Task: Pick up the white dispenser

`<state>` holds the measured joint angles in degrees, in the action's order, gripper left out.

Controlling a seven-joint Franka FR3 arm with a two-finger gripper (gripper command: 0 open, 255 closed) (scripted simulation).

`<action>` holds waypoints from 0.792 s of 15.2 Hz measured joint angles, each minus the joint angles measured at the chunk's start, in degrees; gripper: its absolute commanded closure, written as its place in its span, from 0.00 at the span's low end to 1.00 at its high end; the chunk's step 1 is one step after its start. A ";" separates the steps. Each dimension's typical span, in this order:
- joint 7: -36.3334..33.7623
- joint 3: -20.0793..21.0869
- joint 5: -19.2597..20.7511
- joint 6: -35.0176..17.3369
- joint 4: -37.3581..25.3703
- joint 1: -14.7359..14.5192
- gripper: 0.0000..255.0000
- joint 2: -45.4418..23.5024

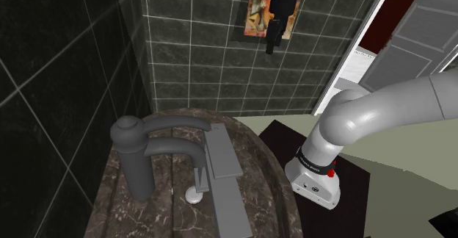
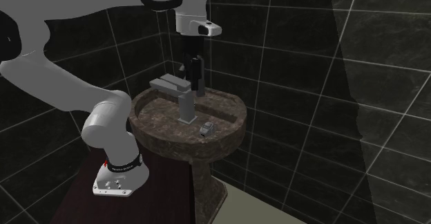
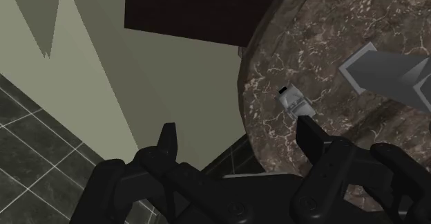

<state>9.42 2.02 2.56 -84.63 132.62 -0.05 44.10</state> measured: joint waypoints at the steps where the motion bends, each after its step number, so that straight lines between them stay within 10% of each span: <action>1: 0.00 0.00 0.00 0.00 0.00 0.00 0.00 0.00; 12: -1.14 5.23 -3.03 -16.93 10.90 -4.35 0.00 -7.19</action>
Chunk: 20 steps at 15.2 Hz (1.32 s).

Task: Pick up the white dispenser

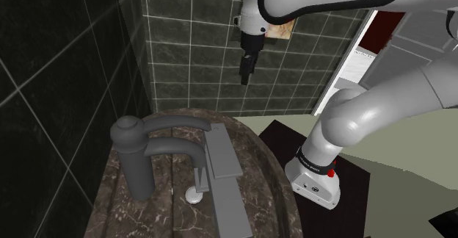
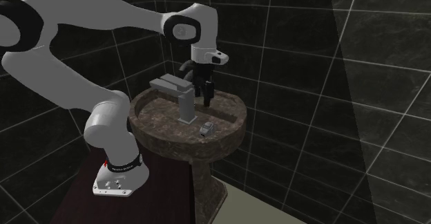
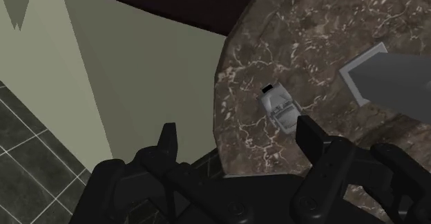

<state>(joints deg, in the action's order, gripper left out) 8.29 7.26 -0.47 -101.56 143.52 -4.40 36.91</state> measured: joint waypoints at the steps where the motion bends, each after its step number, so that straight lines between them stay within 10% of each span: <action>1: -0.05 0.49 -0.23 -1.73 0.93 -0.41 0.00 -0.91; 20: -6.08 10.99 2.57 -33.73 3.66 -5.41 0.00 -32.36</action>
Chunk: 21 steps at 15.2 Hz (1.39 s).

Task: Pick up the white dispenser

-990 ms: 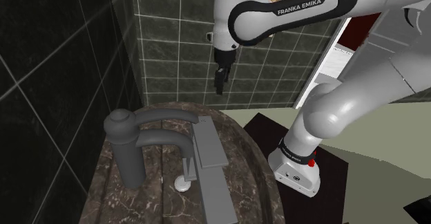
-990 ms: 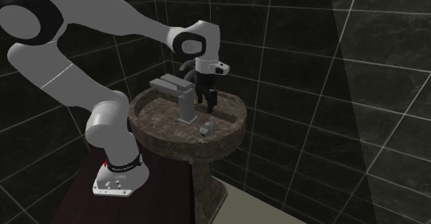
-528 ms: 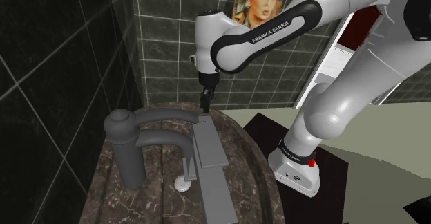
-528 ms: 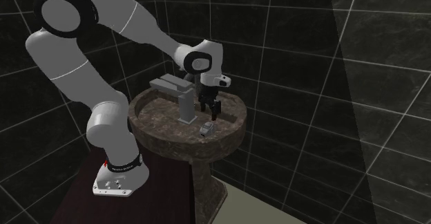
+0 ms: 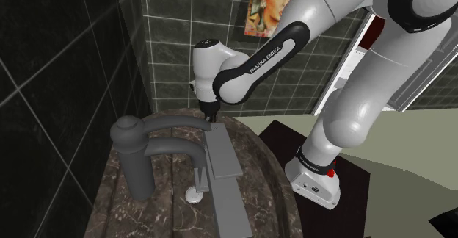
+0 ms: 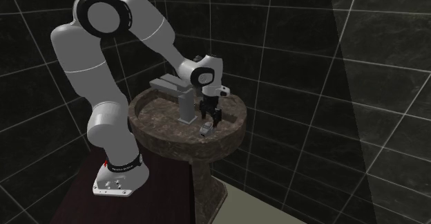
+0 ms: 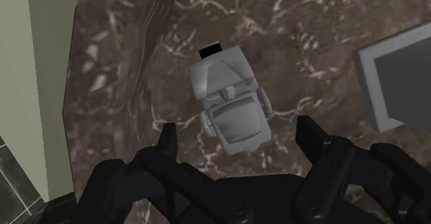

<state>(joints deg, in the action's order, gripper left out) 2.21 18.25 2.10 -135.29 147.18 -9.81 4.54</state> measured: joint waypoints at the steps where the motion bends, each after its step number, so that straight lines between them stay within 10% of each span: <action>1: -0.31 0.08 0.30 -0.83 0.21 -0.01 0.00 -0.66; 6: -2.09 0.08 2.57 -5.29 0.84 0.25 0.00 -4.77; 7: -2.30 0.11 2.73 -5.49 0.71 0.21 1.00 -5.11; 21: -1.31 0.26 1.35 -3.15 0.50 0.07 1.00 -2.76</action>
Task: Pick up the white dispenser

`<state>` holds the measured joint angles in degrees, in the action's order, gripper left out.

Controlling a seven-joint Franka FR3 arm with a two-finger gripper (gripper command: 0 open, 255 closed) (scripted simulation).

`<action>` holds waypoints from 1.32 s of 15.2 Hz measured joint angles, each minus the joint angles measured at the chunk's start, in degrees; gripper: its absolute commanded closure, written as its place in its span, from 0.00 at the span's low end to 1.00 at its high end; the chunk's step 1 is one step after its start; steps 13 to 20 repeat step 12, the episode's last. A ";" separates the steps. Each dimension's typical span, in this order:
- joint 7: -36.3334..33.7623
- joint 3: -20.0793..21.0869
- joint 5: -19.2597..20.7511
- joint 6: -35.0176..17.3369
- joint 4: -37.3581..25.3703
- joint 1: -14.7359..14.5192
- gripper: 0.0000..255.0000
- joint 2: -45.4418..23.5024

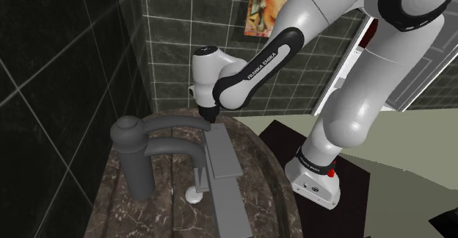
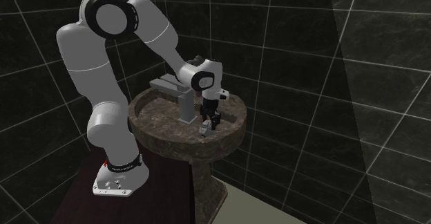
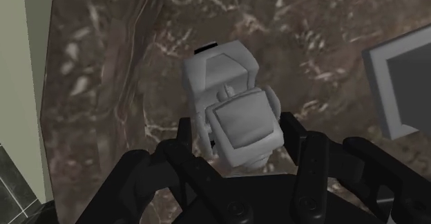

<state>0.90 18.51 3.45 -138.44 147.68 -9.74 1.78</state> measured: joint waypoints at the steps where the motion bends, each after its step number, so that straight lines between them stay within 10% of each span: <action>1: 0.34 0.00 -0.42 0.78 -0.05 -0.04 1.00 0.78; 20: 3.06 -0.41 -3.61 10.04 -2.54 -0.57 1.00 7.94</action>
